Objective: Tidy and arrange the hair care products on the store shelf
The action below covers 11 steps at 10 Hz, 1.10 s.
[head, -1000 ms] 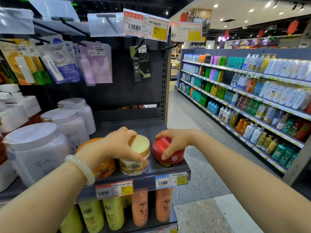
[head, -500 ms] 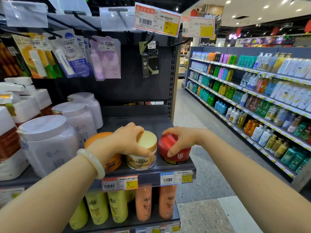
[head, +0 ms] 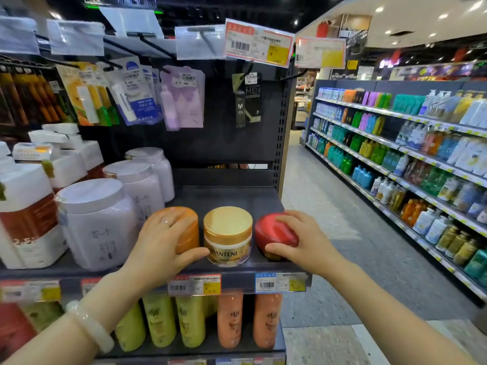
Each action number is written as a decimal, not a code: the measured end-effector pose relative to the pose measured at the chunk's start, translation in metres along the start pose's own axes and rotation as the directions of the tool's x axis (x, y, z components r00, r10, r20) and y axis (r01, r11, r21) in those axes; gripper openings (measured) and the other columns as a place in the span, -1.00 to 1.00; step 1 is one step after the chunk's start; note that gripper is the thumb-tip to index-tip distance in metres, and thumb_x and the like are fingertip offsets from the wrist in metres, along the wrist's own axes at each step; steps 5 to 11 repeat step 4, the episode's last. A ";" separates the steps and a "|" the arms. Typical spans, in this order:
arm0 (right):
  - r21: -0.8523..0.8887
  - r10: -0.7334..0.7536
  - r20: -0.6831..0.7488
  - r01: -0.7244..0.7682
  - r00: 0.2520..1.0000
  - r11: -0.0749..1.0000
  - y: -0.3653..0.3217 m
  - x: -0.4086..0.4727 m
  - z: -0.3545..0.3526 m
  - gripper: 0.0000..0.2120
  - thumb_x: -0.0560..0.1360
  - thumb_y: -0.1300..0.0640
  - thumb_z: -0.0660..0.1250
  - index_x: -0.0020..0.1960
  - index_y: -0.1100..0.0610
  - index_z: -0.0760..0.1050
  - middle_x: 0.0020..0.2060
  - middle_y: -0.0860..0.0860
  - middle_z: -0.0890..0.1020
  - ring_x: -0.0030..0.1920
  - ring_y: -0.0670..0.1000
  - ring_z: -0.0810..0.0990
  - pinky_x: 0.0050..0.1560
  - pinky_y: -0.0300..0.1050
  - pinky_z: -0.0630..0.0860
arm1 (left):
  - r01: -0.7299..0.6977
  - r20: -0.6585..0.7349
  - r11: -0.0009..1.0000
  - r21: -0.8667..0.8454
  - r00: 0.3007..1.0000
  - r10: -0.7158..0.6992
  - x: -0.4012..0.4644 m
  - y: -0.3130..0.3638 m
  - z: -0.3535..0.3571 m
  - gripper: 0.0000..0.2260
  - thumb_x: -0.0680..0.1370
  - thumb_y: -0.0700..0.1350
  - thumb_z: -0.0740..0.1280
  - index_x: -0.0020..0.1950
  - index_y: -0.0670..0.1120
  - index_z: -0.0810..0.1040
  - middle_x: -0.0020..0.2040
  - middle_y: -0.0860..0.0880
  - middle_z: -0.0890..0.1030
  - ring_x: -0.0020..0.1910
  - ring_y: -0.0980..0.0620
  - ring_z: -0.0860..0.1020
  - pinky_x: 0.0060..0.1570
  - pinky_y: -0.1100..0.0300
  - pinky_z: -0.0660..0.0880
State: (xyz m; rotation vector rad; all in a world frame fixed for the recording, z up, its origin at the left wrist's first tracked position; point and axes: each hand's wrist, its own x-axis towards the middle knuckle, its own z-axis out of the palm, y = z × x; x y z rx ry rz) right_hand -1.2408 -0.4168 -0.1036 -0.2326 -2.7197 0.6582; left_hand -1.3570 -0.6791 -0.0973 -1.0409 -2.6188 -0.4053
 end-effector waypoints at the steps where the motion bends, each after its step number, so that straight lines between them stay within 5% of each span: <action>1: -0.037 -0.054 -0.034 0.052 0.998 0.998 0.003 -0.006 0.010 -0.33 0.31 -0.25 0.37 0.32 0.05 0.41 0.33 0.01 0.39 0.35 0.05 0.28 0.37 -0.06 0.24 | -0.010 -0.051 0.999 0.045 0.999 0.013 -0.006 -0.006 0.009 -0.29 0.34 0.41 0.10 0.29 -0.03 0.46 0.28 -0.09 0.51 0.26 -0.16 0.45 0.28 -0.12 0.33; 2: -0.024 -0.063 -0.039 0.062 0.997 0.998 0.008 -0.007 0.014 -0.26 0.25 -0.32 0.30 0.32 0.04 0.38 0.34 0.01 0.36 0.36 0.05 0.27 0.36 -0.07 0.22 | -0.029 -0.051 0.997 0.069 0.998 0.032 -0.008 -0.003 0.013 -0.30 0.34 0.37 0.12 0.34 0.00 0.40 0.35 -0.08 0.45 0.34 -0.14 0.38 0.35 -0.12 0.25; 3: -0.015 -0.072 -0.012 0.072 0.997 0.997 0.007 -0.007 0.016 -0.32 0.33 -0.23 0.39 0.35 0.01 0.33 0.38 -0.01 0.30 0.39 0.02 0.21 0.39 -0.10 0.17 | 0.010 -0.109 1.000 -0.025 0.994 -0.013 -0.013 -0.003 0.010 -0.22 0.33 0.37 0.22 0.44 0.01 0.23 0.50 -0.06 0.19 0.50 -0.08 0.09 0.44 0.00 -0.03; 4: 0.099 -0.066 -0.204 0.088 0.977 0.991 0.005 -0.011 0.013 -0.40 0.35 -0.10 0.45 0.32 0.06 0.38 0.39 0.03 0.30 0.41 0.04 0.19 0.40 -0.14 0.12 | 0.104 -0.284 0.983 -0.149 0.948 -0.143 -0.031 0.005 0.017 -0.21 0.36 0.29 0.27 0.48 -0.06 0.15 0.51 0.00 0.08 0.49 0.05 -0.06 0.44 0.02 -0.08; 11: 0.099 -0.066 -0.204 0.088 0.977 0.991 0.005 -0.011 0.013 -0.40 0.35 -0.10 0.45 0.32 0.06 0.38 0.39 0.03 0.30 0.41 0.04 0.19 0.40 -0.14 0.12 | 0.104 -0.284 0.983 -0.149 0.948 -0.143 -0.031 0.005 0.017 -0.21 0.36 0.29 0.27 0.48 -0.06 0.15 0.51 0.00 0.08 0.49 0.05 -0.06 0.44 0.02 -0.08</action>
